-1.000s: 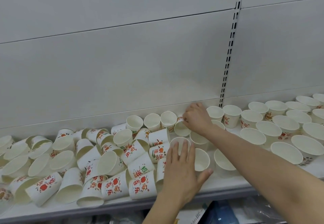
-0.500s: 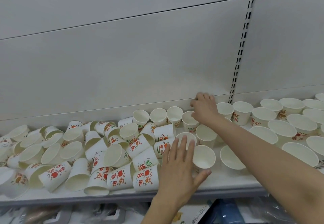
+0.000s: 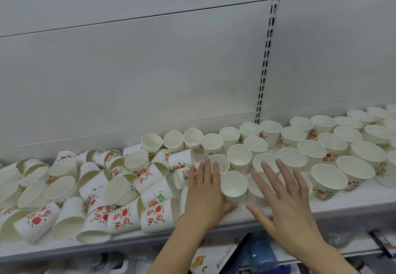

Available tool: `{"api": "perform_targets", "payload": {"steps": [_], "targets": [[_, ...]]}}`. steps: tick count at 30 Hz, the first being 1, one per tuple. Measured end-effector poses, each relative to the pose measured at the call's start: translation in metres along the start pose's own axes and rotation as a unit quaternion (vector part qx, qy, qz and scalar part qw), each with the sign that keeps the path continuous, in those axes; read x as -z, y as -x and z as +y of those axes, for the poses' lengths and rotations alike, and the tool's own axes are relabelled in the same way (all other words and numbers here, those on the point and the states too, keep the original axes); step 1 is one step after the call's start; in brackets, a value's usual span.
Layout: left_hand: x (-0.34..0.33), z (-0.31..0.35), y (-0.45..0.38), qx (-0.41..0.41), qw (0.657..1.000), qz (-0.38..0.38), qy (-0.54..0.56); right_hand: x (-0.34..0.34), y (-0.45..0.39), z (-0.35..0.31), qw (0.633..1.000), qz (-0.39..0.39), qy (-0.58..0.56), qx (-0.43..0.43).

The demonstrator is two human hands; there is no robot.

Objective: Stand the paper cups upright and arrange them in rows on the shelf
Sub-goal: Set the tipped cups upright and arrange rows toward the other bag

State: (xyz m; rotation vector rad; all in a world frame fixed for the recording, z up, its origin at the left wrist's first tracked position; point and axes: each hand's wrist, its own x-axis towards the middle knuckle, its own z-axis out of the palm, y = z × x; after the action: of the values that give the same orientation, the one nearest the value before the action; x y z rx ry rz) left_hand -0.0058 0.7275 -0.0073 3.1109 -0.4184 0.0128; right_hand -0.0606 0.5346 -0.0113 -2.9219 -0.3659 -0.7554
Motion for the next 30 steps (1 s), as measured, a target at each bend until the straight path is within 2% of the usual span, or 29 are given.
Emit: {"api": "perform_targets", "payload": {"steps": [4, 7, 10, 12, 15, 17, 21, 23, 25, 27, 28, 30], "targets": [[-0.002, 0.013, -0.01, 0.004, 0.999, 0.05, 0.006, 0.0, 0.008, 0.015, 0.999, -0.004, 0.038, -0.036], [0.0, 0.009, -0.002, 0.003, 1.0, 0.023, 0.007, 0.0, 0.019, 0.03, 0.996, 0.005, 0.042, -0.074], [0.008, -0.005, 0.023, 0.005, 0.999, 0.049, -0.004, -0.009, 0.026, 0.038, 0.994, -0.029, 0.052, -0.087], [0.013, -0.014, 0.044, 0.011, 0.999, 0.028, 0.019, -0.016, 0.025, 0.04, 0.993, -0.055, 0.05, -0.089], [0.008, -0.025, 0.07, -0.047, 0.998, 0.026, 0.017, -0.023, 0.021, 0.043, 0.994, -0.057, 0.036, -0.091], [0.005, -0.033, 0.079, -0.079, 0.997, 0.001, 0.015, -0.022, 0.019, 0.04, 0.996, -0.015, 0.016, -0.088], [0.008, -0.035, 0.08, -0.087, 0.996, -0.008, -0.008, -0.01, 0.012, 0.016, 0.989, 0.135, -0.067, 0.002], [0.011, -0.038, 0.077, -0.098, 0.995, -0.034, 0.003, -0.009, 0.006, -0.01, 0.976, 0.168, -0.119, 0.068], [0.021, -0.048, 0.073, -0.091, 0.993, -0.031, 0.072, -0.017, 0.003, -0.04, 0.964, 0.154, -0.174, 0.127], [0.034, -0.066, 0.064, -0.059, 0.985, 0.031, 0.156, -0.03, 0.002, -0.066, 0.96, 0.119, -0.197, 0.157], [0.042, -0.075, 0.055, -0.04, 0.981, 0.069, 0.178, -0.037, 0.001, -0.075, 0.963, 0.105, -0.196, 0.154], [0.051, -0.088, 0.03, -0.024, 0.981, 0.115, 0.152, -0.048, -0.002, -0.087, 0.967, 0.097, -0.193, 0.131]]}}
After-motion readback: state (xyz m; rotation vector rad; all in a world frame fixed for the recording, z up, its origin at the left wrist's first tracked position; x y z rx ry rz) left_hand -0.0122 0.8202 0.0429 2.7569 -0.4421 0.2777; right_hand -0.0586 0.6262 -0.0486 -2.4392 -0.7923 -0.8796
